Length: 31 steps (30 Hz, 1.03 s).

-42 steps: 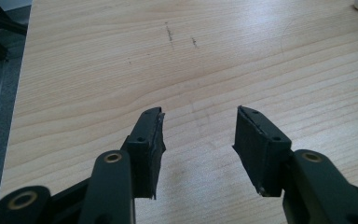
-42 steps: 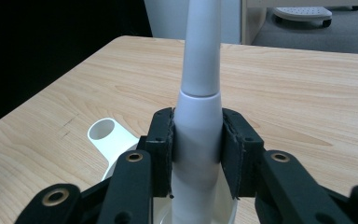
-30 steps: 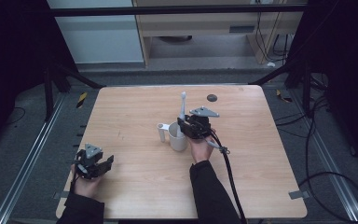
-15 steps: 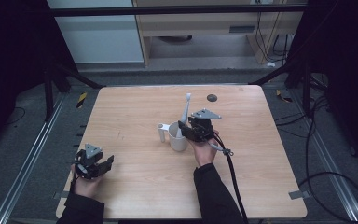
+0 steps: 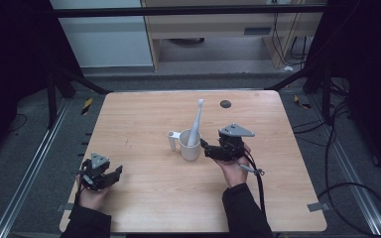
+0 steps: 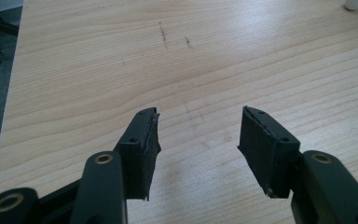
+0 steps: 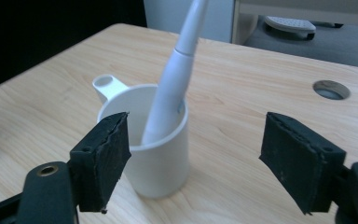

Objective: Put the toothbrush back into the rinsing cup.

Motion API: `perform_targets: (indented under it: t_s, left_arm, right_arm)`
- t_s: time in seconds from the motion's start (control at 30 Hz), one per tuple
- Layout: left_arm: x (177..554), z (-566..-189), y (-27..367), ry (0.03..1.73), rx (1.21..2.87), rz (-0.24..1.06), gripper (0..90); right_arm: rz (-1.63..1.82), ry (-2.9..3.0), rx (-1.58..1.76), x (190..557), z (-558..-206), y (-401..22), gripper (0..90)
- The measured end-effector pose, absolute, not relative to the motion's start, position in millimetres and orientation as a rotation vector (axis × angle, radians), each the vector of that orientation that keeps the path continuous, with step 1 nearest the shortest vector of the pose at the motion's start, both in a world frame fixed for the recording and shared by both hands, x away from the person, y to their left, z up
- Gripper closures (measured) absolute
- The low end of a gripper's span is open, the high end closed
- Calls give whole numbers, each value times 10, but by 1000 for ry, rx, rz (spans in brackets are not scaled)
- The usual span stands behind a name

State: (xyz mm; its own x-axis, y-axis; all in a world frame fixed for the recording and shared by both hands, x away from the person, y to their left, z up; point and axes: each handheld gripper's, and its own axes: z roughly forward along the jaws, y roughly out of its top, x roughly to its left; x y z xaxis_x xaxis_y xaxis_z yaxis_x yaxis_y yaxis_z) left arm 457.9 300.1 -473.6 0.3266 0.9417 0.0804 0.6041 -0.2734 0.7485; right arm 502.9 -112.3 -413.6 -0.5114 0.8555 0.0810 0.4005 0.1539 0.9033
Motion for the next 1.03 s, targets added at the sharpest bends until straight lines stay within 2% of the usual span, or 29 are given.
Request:
perform_targets:
  t_s: [0.43, 1.03]
  left_arm:
    - [4588, -4763, 2975, 1328, 2003, 699, 331]
    - [4604, -4798, 2951, 1293, 2041, 687, 233]
  right_arm:
    - [1286, 2010, 1211, 4781, -4241, -1592, 216]
    - [1152, 2015, 1322, 4500, -4532, -2178, 192]
